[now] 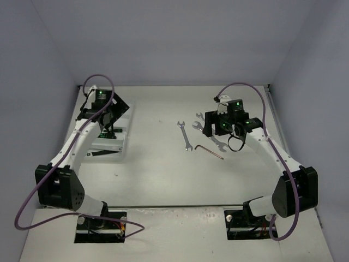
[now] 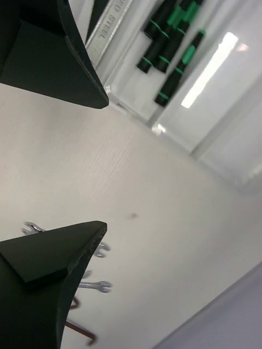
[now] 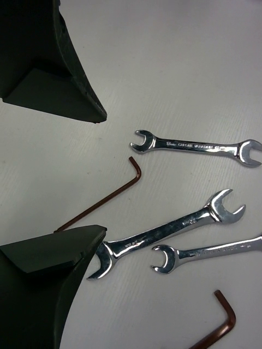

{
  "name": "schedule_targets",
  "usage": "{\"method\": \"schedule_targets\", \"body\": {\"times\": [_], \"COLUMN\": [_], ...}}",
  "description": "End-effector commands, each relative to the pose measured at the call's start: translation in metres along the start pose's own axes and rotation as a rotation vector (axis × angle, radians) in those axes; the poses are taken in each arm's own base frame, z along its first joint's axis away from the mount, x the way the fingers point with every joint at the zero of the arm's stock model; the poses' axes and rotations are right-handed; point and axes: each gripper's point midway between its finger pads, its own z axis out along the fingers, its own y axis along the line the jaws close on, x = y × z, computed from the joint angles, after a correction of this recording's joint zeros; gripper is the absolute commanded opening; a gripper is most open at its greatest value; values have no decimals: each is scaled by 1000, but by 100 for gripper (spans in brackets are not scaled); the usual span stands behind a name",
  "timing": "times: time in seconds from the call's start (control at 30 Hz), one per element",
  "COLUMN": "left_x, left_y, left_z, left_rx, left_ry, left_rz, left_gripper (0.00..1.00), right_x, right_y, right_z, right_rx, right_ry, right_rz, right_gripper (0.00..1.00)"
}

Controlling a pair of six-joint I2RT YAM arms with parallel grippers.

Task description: Sort the tools into containers

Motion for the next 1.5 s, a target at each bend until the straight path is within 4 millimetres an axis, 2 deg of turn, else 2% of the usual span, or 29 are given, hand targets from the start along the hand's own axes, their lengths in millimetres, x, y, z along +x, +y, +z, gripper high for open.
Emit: {"method": "schedule_targets", "body": {"times": [0.0, 0.2, 0.3, 0.53, 0.7, 0.83, 0.9, 1.0, 1.03, 1.23, 1.47], "left_x": [0, 34, 46, 65, 68, 69, 71, 74, 76, 87, 90], "left_y": [-39, -35, -33, -25, -28, -33, -36, -40, -42, -49, -51], "left_z": [-48, -66, -75, -75, -73, -74, -74, -74, -74, -72, -71], "left_rx": [208, 300, 329, 336, 339, 348, 353, 363, 368, 380, 384], "left_ry": [-39, 28, 43, 93, 99, 100, 103, 116, 120, 148, 156], "left_rz": [347, 475, 491, 501, 510, 519, 523, 524, 526, 546, 556], "left_gripper": [82, 82, 82, 82, 82, 82, 82, 82, 82, 82, 82], "right_x": [22, 58, 72, 98, 111, 124, 130, 145, 150, 166, 175], "right_y": [-9, -17, -16, -28, -28, -21, -14, 3, 8, 22, 27], "right_z": [25, 48, 57, 74, 82, 86, 87, 87, 86, 85, 88], "right_rx": [50, 83, 94, 130, 120, 107, 90, 75, 70, 100, 149], "right_ry": [65, 180, 223, 311, 349, 386, 401, 434, 445, 472, 487], "right_rz": [19, 18, 2, -14, -7, 11, 13, 10, 9, -7, -18], "right_gripper": [70, 63, 61, 59, 55, 45, 32, 2, 0, 2, 30]}}
